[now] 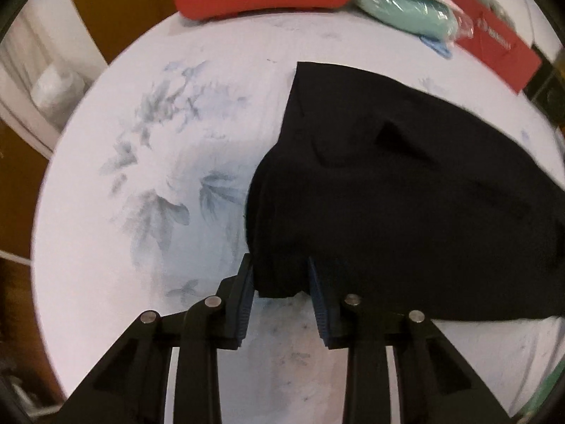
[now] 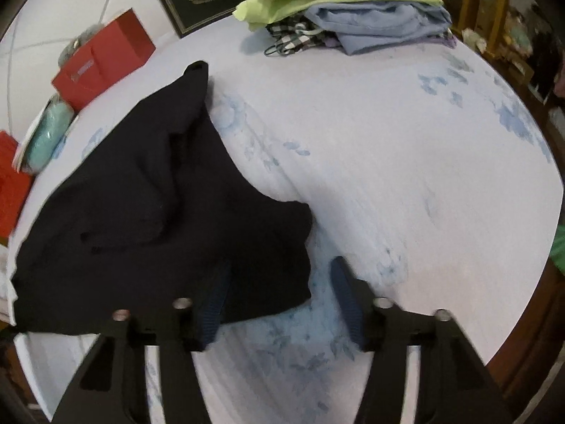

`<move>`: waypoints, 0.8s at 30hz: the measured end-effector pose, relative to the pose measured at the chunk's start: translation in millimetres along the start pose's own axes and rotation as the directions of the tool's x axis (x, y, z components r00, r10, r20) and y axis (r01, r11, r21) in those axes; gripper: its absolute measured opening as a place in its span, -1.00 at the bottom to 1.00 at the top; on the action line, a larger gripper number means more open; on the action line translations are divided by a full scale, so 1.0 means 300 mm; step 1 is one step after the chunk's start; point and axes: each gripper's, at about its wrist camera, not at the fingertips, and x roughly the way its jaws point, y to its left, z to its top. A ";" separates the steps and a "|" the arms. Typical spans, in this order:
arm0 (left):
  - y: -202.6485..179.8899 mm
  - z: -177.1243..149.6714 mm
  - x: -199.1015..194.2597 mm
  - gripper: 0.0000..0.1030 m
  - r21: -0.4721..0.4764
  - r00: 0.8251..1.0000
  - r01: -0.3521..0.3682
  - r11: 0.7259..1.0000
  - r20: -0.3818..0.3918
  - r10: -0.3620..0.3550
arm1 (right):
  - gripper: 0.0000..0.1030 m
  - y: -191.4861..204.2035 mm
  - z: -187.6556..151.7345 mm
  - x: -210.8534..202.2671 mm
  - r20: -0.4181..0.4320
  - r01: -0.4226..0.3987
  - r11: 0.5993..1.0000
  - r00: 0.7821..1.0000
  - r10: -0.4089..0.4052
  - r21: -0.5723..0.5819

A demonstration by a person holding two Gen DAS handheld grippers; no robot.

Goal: Fold clothes

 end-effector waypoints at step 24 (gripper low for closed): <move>-1.139 -0.341 -0.312 0.17 -0.337 0.994 0.079 0.938 0.096 -0.049 | -0.24 0.132 0.522 0.041 -0.183 -0.329 0.479 0.927 0.326 -0.814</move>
